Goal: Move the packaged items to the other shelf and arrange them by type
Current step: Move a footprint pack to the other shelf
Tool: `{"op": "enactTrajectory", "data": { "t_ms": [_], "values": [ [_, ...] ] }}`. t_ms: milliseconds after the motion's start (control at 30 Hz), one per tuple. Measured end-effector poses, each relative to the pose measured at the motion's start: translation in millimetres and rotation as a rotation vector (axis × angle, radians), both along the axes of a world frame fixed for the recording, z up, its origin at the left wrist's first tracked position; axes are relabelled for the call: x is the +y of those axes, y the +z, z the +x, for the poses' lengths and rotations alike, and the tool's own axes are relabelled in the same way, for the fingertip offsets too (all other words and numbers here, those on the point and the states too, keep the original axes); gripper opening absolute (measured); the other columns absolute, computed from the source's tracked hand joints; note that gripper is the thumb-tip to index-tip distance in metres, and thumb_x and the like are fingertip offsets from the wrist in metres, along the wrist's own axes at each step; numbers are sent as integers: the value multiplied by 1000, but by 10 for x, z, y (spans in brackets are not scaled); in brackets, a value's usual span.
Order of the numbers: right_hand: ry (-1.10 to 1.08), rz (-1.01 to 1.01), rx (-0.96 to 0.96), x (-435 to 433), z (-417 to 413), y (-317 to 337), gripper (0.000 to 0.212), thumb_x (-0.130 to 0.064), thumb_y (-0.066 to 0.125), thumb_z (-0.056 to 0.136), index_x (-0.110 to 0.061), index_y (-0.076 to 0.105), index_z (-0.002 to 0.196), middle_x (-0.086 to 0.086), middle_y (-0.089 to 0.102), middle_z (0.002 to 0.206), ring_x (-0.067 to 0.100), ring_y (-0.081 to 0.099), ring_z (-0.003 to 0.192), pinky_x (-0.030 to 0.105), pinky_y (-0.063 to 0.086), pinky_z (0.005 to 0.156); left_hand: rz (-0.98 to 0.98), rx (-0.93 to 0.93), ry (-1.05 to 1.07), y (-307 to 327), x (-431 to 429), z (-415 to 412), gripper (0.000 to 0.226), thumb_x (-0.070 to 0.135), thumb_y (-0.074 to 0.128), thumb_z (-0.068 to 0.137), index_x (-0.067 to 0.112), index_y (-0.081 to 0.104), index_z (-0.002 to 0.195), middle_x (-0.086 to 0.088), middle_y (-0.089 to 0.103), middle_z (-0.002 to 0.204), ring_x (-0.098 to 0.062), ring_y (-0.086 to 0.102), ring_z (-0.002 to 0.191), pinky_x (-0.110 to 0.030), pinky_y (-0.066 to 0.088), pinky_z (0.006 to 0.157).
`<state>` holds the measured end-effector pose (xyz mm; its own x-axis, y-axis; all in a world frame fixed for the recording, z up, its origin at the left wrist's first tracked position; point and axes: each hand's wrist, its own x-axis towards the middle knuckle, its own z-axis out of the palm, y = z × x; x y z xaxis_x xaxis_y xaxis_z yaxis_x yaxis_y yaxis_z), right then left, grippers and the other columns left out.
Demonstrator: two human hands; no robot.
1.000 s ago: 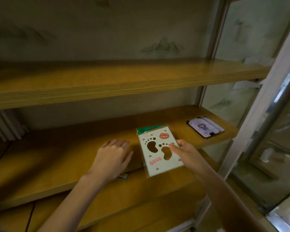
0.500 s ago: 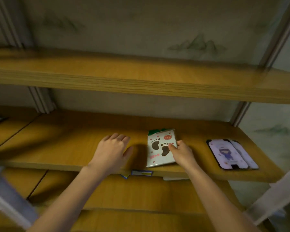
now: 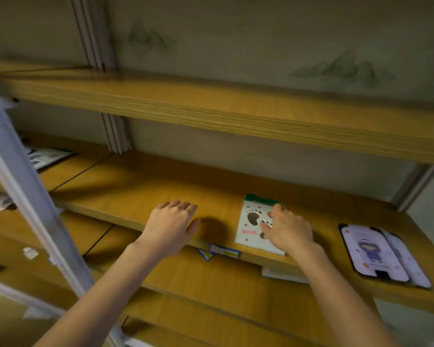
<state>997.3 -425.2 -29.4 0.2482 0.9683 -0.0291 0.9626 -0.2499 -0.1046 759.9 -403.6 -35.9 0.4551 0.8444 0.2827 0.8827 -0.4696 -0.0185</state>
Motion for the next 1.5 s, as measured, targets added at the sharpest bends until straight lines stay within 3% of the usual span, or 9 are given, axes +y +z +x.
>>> {"op": "enactTrajectory", "data": {
  "t_ms": [167,367,467,600,733,933,1200,1500],
  "values": [
    [319,-96,87,68,-524,221,36,-48,39,95,-24,49,120,-1,60,116,21,56,105,36,44,83,-56,-11,75,-25,-135,-363,43,38,38,97,15,47,132,-3,58,127,-24,52,117,-37,43,97],
    [627,-50,104,95,-1360,381,36,-46,39,96,-27,49,125,-5,58,121,19,54,111,38,45,93,18,3,264,51,-390,-978,43,41,36,88,17,66,107,3,71,97,-18,66,90,-31,53,77],
    [760,-20,120,111,-1772,424,33,-43,39,97,-27,49,124,-7,58,119,15,54,109,34,46,90,-7,-18,332,91,-502,-1322,49,43,27,88,18,63,111,3,70,101,-18,64,95,-33,52,81],
    [886,7,141,209,-2401,510,28,-39,39,98,-28,50,121,-8,57,119,13,54,108,32,46,89,13,-32,431,108,-553,-1918,37,39,38,92,17,61,111,1,68,104,-20,62,100,-35,48,84],
    [924,70,158,316,-3069,529,25,-38,39,98,-28,52,117,-9,59,117,14,55,107,32,47,88,29,5,512,160,-517,-2540,47,42,29,89,16,63,109,-1,70,101,-22,64,94,-33,51,78],
    [912,77,222,447,-4171,463,27,-38,44,96,-28,51,120,-8,61,117,14,58,105,35,51,88,13,-16,509,183,-402,-3568,41,38,37,95,17,49,128,-1,59,125,-21,53,115,-34,41,95],
    [892,74,295,726,-5454,344,30,-35,46,96,-26,53,123,-7,60,117,13,57,102,32,49,88,13,-10,490,114,-196,-4811,41,42,35,95,21,49,128,3,59,125,-15,53,115,-30,41,95],
    [829,79,255,1362,-6251,271,28,-33,48,95,-26,53,122,-6,60,116,11,57,101,26,50,84,-3,-36,476,53,421,-5599,41,40,39,95,17,50,127,-1,62,121,-20,56,111,-34,45,92]
  ]
}}
